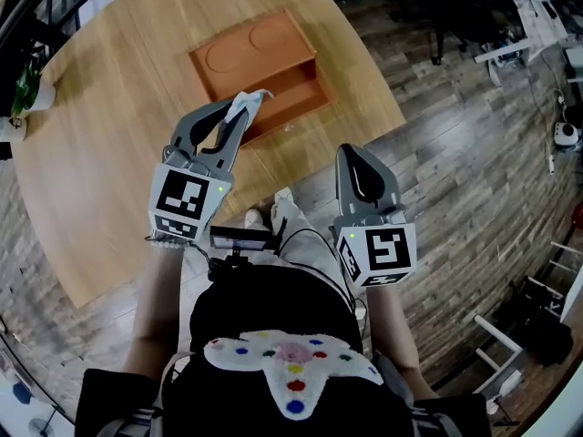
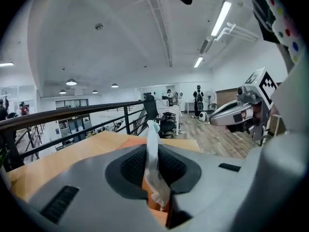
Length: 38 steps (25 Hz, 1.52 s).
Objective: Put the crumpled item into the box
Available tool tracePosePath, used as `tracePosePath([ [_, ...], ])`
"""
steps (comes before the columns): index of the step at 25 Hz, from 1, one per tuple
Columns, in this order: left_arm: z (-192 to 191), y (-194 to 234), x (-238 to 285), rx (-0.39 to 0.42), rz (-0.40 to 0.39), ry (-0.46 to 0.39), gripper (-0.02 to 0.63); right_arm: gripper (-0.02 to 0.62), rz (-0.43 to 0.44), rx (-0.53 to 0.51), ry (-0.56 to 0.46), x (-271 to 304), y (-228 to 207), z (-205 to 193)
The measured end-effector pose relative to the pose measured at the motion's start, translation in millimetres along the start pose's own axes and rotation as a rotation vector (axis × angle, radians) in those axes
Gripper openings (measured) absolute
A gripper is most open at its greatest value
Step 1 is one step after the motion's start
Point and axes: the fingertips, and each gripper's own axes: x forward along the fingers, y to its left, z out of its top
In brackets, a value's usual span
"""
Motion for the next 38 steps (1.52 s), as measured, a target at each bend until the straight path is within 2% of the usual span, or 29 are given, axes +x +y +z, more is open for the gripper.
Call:
tracePosePath([
  [12,-59,-12,64,-0.013,-0.095,0.179,0.051,0.009,-0.053,0.037,0.028,-7,-20,-18],
  [20,-84,-19,82,-0.020,-0.139,0.289,0.051,0.009,-0.059,0.074,0.022,-8,-28,-22],
  [27,-97,-23,89,-0.039,-0.172,0.353,0.051,0.009,-0.058,0.079,0.028,-4,-29,-25],
  [35,-98,-20,88,-0.042,-0.158,0.368,0.149,0.009,-0.045,0.077,0.031,-1,-28,-26],
  [38,-95,-17,85,-0.044,-0.145,0.362,0.166,0.009,-0.039,0.075,0.031,-1,-27,-24],
])
